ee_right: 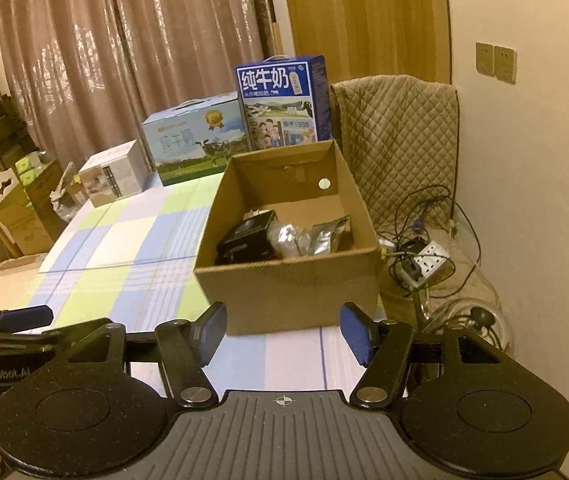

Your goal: Organize objects

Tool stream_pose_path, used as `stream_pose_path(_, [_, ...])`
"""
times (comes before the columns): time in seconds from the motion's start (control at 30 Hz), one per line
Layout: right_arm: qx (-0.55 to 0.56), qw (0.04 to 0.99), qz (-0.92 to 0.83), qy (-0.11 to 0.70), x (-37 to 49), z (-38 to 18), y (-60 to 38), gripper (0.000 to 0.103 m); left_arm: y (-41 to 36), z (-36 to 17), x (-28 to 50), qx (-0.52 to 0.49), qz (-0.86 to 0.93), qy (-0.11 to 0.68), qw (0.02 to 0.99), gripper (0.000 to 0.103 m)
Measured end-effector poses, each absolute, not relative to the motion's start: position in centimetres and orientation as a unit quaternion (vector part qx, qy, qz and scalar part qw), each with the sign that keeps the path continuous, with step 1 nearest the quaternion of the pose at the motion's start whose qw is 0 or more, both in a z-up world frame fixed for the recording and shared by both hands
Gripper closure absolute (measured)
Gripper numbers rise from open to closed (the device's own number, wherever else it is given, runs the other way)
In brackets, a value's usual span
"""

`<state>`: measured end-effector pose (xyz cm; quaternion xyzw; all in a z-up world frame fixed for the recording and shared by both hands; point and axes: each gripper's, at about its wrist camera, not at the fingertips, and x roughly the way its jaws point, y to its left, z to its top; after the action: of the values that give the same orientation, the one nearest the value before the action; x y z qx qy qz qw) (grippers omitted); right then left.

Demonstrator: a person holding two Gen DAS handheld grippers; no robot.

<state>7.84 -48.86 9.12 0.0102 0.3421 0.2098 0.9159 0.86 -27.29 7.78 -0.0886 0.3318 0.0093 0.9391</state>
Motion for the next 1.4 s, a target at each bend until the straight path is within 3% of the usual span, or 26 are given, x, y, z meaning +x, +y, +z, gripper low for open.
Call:
stream_pose_path(0.53, [-0.006, 0.911, 0.203, 0.358, 3.1, 7.4, -47.5, 0.043, -25.5, 6.3, -3.6, -0.085, 0.024, 0.350, 0.933, 0.001])
stream_pose_path(1.4, [-0.014, 0.911, 0.206, 0.357, 2.9, 7.4, -46.8, 0.043, -25.2, 6.0, -3.6, -0.082, 0.029, 0.349, 0.933, 0.001])
